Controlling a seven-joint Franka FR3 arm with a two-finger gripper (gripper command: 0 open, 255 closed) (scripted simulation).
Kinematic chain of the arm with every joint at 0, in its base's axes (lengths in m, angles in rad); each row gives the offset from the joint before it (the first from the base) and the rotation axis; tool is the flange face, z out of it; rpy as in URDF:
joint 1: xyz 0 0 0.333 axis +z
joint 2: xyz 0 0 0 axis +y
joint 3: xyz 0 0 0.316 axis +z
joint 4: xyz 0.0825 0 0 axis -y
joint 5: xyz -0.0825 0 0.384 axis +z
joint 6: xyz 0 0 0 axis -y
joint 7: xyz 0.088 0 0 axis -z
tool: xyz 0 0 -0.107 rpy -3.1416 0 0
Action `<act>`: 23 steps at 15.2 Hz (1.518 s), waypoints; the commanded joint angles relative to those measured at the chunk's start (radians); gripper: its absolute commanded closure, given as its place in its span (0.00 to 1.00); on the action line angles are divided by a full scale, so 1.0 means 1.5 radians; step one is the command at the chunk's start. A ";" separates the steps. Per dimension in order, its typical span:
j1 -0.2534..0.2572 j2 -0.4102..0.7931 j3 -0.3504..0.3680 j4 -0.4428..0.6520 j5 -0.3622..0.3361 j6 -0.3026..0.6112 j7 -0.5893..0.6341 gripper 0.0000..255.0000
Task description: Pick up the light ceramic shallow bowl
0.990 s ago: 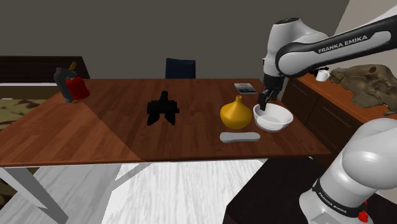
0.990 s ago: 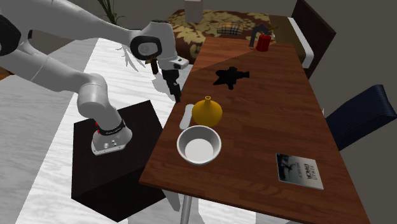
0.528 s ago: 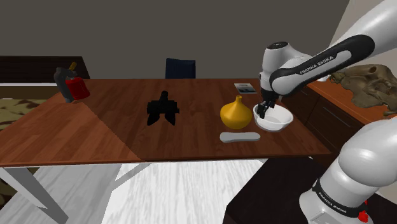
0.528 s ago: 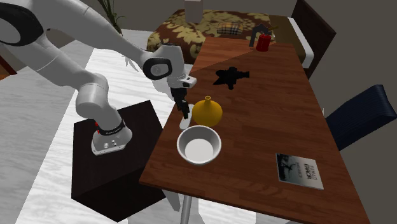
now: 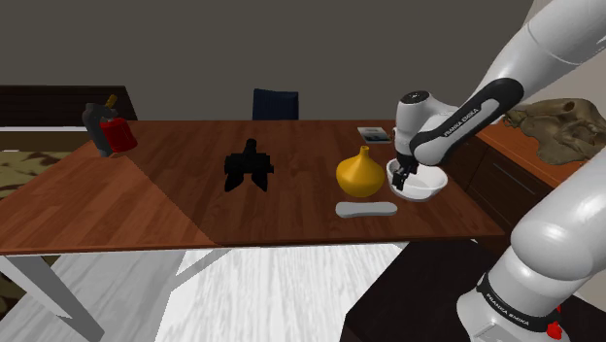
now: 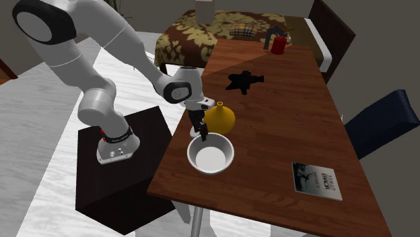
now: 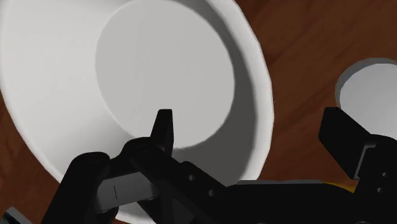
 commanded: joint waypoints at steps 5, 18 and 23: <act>-0.012 0.073 -0.003 0.005 -0.058 0.065 0.057 0.00; -0.010 0.062 -0.003 0.004 -0.048 0.055 0.047 1.00; -0.003 0.009 0.000 0.002 -0.006 0.008 0.004 1.00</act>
